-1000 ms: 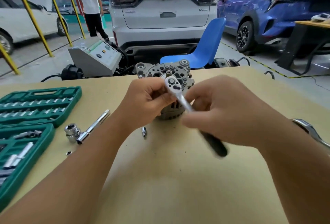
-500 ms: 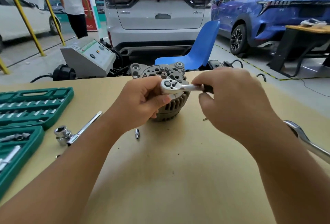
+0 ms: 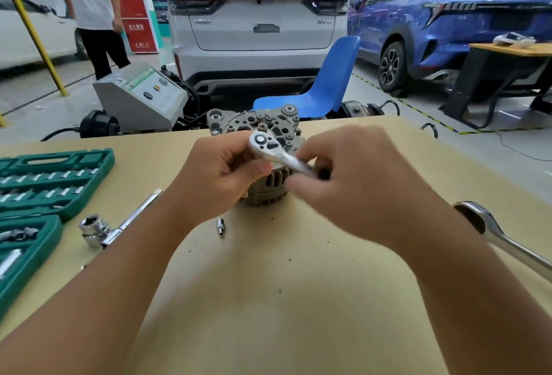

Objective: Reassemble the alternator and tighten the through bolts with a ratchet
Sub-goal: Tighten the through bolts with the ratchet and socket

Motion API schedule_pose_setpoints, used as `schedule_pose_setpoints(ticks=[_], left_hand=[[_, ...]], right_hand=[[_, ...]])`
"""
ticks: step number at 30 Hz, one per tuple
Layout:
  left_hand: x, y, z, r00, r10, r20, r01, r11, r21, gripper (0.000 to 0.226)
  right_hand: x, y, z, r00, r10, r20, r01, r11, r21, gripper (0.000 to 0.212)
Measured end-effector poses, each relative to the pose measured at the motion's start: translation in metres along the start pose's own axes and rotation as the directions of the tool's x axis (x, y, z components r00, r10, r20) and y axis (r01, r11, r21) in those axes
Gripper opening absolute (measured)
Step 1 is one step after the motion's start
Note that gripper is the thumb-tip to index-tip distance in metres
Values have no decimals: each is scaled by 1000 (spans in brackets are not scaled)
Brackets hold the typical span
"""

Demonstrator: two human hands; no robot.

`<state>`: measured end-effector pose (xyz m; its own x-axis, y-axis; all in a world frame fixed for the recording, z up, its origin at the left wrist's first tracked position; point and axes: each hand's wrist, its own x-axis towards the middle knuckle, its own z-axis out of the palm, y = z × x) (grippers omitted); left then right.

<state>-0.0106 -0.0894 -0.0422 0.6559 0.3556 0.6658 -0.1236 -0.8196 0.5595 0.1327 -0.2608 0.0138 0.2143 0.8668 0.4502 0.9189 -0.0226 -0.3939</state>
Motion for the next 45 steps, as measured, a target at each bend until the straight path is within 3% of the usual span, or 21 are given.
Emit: schedule_pose_setpoints(ticks=[2, 5, 9, 10, 13, 15, 18, 20, 21, 23, 24, 26, 28, 30, 34, 36, 38, 40, 41, 43, 45], left_hand=[[-1, -2, 0, 1000, 8, -15, -8, 1000, 1, 11], [1, -4, -2, 1000, 2, 22, -1, 999, -39, 6], [2, -8, -3, 998, -44, 32, 46, 997, -57, 12], [1, -8, -2, 998, -48, 27, 49, 997, -58, 12], [-1, -8, -2, 1000, -19, -3, 19, 998, -55, 7], [-1, -7, -2, 1000, -18, -24, 17, 998, -61, 8], [0, -5, -1, 1000, -27, -13, 26, 999, -44, 17], [1, -5, -1, 999, -46, -2, 46, 998, -36, 21], [1, -5, -1, 998, -55, -3, 55, 998, -31, 19], [1, -4, 1, 998, -60, -12, 60, 998, -35, 11], [1, -3, 2, 999, -51, -16, 50, 998, -29, 7], [0, -1, 6, 999, -24, -46, 25, 1000, 15, 15], [0, -2, 7, 997, -9, -74, 14, 998, 61, 16], [1, -3, 5, 998, -22, -58, 23, 999, 24, 12], [0, -4, 1, 1000, -12, -13, 12, 999, -37, 21], [-1, -5, 2, 999, -24, -23, 24, 999, -30, 17], [-2, -8, 3, 998, -24, -55, 23, 1000, -14, 10], [-2, -9, 3, 995, 16, -101, -12, 999, 36, 17], [-2, -9, 4, 995, 16, -103, -13, 999, 31, 17], [-1, -7, 3, 997, -29, -72, 26, 999, -46, 11], [0, -5, 3, 998, -44, -35, 41, 996, -79, 7]], right_hand=[[-4, -7, 5, 984, -42, 173, 10, 983, 182, 15], [0, -1, 0, 987, -22, 158, -13, 976, 215, 1], [4, 7, -4, 995, 31, -98, -52, 973, -224, 18], [3, 4, -3, 993, 23, -112, -47, 975, -217, 14], [-5, -8, 3, 995, -22, 95, 9, 991, 136, 15], [-7, -13, 5, 975, -56, 213, 3, 971, 241, 23], [-2, -1, 2, 997, -1, 80, -3, 999, 51, 9], [2, 5, -3, 995, 60, -80, -77, 969, -234, 17], [3, 5, -5, 989, 67, -131, -103, 951, -290, 19], [0, -2, -4, 991, 68, -119, -91, 974, -205, 14], [-3, -5, -1, 998, 49, -40, -53, 994, -97, 9], [-10, -16, 5, 981, 0, 195, -36, 983, 179, 22], [-11, -18, 3, 958, -30, 287, -69, 941, 330, 24], [-4, -7, -3, 983, -5, 182, -44, 964, 264, 7], [12, 3, -16, 994, 64, -83, -81, 974, -212, 35], [19, -3, -20, 999, 20, -47, -32, 966, -258, 26], [24, -12, -22, 984, -24, 177, 46, 992, -118, 17], [27, -20, -22, 917, 0, 398, -35, 996, 79, 32], [29, -23, -22, 907, 29, 420, -81, 991, 106, 35], [35, -20, -20, 946, 54, 320, -73, 996, 45, 31], [39, -14, -16, 986, 52, 158, -12, 969, -245, 28]])
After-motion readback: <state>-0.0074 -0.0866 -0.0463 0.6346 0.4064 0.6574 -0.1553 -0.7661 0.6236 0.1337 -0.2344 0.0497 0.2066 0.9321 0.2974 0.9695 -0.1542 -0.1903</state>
